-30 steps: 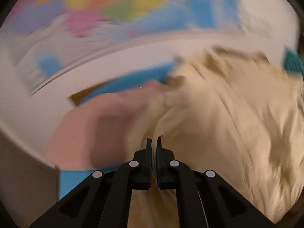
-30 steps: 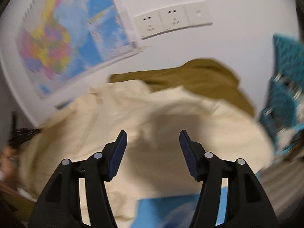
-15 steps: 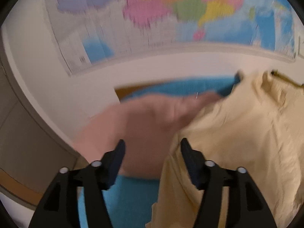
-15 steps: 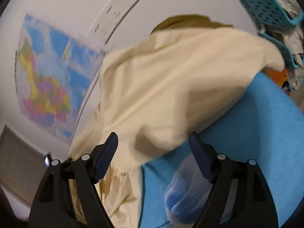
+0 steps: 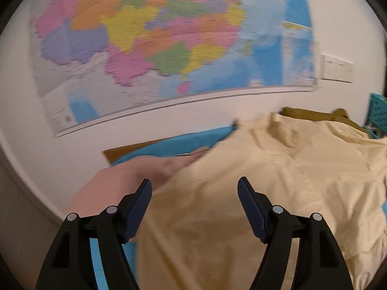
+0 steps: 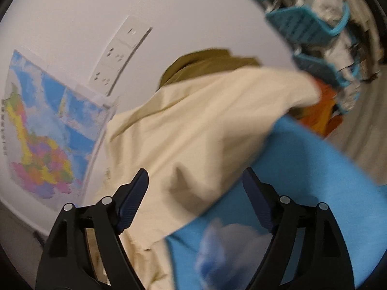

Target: Fold large clothes

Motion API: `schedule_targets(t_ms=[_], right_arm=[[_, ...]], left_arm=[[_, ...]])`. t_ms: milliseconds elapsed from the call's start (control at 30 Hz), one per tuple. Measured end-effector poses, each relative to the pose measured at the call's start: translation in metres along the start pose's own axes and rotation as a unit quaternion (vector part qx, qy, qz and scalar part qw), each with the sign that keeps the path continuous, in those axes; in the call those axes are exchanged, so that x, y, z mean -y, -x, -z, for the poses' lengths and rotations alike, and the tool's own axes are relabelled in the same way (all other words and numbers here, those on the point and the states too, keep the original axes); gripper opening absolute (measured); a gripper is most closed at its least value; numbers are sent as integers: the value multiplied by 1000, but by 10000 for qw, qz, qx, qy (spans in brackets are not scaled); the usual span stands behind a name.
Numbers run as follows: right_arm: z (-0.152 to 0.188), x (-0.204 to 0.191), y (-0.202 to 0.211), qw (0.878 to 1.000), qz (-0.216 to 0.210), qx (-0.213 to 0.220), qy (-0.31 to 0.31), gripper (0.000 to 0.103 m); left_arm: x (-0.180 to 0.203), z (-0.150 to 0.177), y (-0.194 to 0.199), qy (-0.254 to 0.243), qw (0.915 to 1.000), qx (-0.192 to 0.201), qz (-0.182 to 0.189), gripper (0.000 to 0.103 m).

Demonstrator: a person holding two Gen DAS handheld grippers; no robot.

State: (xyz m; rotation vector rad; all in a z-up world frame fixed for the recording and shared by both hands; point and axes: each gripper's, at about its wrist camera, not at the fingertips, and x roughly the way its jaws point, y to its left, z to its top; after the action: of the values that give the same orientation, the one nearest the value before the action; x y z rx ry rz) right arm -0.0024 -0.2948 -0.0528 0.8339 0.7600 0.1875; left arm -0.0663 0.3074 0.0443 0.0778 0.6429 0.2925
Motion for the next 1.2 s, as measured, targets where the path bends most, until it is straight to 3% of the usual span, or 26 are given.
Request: schedule_targets(t_ms=[100,267,400,467,500,533,567,600,633,667,833,967,1100,1200], right_arm=[[-16,11,-3,9988,444,169,-90,81],[-44,34,-15,9966,637,240,-471,82],[-60,56,-39,9951,512,-88,-836,83],[-66,68,-51,9942,60,-216,-1056,82],[-68,76,-58,9915,-66,-273,-1274,74],[-69,79,-62,9905,-180,-270,-1334,58],[-71,79,-65,9909,-393,-256,-1259,53],[-72,76,-65,9935,-303,-163,-1084,38],[-74,73,-63,9947,-334,-58,-976,13],[-75,68,-57,9953,-444,92,-853,7],[-78,-5,6,9906,-912,924,442,5],[-62,-95,55,9673,-1221,1179,1885,5],[-25,-187,83,9250,-1648,1195,3208,5],[9,-248,77,8908,-1994,918,3978,5]], left_arm=[[23,-3,-4,-180,9996,8,214,73],[55,-3,-14,-434,9972,-96,609,74],[75,-1,-18,-621,9947,-143,805,78],[81,0,-23,-640,9940,-211,863,78],[84,1,-26,-635,9936,-258,903,78],[86,1,-28,-633,9932,-302,930,78],[86,2,-30,-640,9928,-330,953,78],[88,3,-32,-658,9924,-360,974,78],[88,4,-33,-670,9922,-378,976,78],[89,5,-34,-681,9920,-407,982,78],[89,7,-42,-684,9908,-539,1032,78],[89,5,-51,-572,9894,-611,1186,78],[87,5,-54,-451,9871,-632,1402,78],[80,5,-53,-283,9847,-622,1606,78]])
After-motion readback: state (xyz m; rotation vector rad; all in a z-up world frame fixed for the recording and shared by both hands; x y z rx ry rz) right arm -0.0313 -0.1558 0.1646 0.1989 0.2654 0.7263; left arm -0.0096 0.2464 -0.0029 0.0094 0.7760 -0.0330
